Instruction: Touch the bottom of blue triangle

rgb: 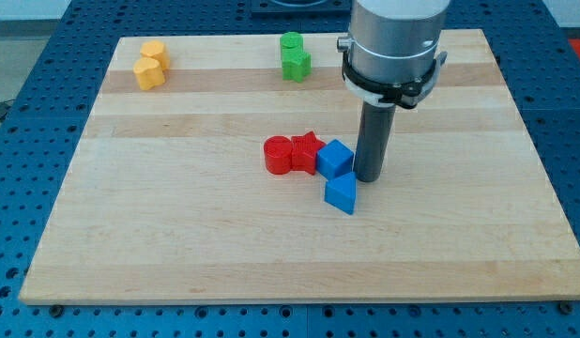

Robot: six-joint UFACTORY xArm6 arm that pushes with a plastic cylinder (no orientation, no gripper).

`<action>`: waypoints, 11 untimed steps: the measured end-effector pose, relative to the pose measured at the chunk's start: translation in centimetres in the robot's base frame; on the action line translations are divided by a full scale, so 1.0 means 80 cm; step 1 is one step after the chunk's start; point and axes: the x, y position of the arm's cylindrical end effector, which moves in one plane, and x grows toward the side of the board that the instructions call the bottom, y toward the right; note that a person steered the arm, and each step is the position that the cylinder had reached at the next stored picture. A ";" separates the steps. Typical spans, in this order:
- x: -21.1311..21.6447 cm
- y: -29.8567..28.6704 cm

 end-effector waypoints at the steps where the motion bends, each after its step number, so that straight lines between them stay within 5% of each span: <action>1: 0.031 0.037; 4: 0.110 0.003; 5: 0.108 -0.069; 8: 0.059 -0.070; 9: 0.076 -0.084; 10: 0.150 -0.105; 11: 0.157 -0.028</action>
